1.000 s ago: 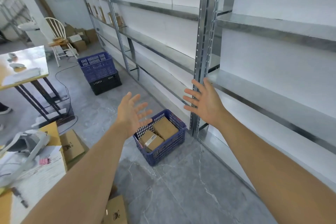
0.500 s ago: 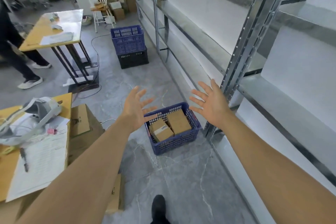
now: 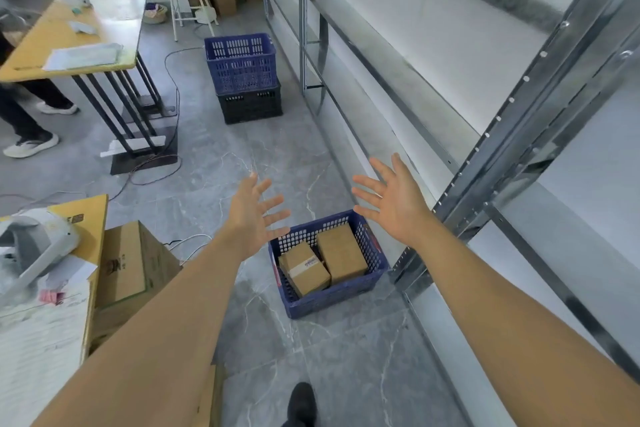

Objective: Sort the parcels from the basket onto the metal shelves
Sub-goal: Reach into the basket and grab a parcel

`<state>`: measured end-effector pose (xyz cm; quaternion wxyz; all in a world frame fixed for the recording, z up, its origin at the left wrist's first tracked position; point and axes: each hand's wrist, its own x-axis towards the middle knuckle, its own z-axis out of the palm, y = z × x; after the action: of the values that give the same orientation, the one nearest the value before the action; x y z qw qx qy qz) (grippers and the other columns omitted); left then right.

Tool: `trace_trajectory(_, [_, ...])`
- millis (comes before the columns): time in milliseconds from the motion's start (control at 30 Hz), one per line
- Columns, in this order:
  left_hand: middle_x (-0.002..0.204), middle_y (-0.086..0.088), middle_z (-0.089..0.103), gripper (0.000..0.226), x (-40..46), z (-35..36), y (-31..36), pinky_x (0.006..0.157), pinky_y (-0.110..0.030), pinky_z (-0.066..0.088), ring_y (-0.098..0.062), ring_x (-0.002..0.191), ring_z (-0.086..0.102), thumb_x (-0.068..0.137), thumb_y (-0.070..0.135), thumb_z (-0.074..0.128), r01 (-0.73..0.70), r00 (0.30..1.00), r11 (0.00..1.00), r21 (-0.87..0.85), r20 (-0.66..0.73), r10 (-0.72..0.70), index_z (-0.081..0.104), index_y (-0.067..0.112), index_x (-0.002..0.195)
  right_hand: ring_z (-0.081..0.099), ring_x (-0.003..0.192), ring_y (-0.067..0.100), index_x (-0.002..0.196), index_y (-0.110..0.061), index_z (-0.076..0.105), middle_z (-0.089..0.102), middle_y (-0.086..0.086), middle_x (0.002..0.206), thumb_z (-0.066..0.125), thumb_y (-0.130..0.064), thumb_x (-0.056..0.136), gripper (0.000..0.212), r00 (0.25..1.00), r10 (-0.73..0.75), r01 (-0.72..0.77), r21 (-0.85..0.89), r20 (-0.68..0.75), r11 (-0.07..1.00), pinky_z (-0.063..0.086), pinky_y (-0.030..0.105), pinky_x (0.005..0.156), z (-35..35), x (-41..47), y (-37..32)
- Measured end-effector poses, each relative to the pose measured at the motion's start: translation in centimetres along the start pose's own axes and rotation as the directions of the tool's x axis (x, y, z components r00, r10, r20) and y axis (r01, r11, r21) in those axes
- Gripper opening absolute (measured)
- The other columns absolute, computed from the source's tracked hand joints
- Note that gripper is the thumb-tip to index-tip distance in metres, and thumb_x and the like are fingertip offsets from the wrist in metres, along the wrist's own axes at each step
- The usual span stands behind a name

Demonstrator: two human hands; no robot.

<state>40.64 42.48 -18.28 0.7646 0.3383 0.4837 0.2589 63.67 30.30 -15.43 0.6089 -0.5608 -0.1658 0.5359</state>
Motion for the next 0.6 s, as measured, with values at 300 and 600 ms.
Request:
trace_trajectory(300, [0.148,-0.012,0.056,0.06,6.9,0.2,1.8,0.113,-0.063,0.043,-0.039,0.127,0.059,0.103,0.063,0.034,0.036,0.997,0.999,0.003,-0.071,-0.036,0.049,0.032,0.151,0.047,0.146,0.033,0.161,-0.031,0.036,0.049,0.011,0.16,0.028,-0.062,0.107,0.063,0.996,0.076,-0.074,-0.036,0.044,0.997,0.038,0.057,0.12,1.0,9.0,-0.9])
trace_trajectory(600, [0.153,-0.014,0.052,0.061,14.6,2.8,0.2,0.108,-0.06,0.045,-0.041,0.133,0.055,0.104,0.061,0.03,0.057,0.969,0.995,-0.08,-0.237,-0.075,0.046,0.03,0.154,0.038,0.153,0.03,0.161,-0.031,0.035,0.039,0.006,0.168,0.026,-0.062,0.107,0.063,0.967,0.215,-0.195,-0.151,0.134,0.969,0.031,0.058,0.124,-2.1,20.2,-1.3])
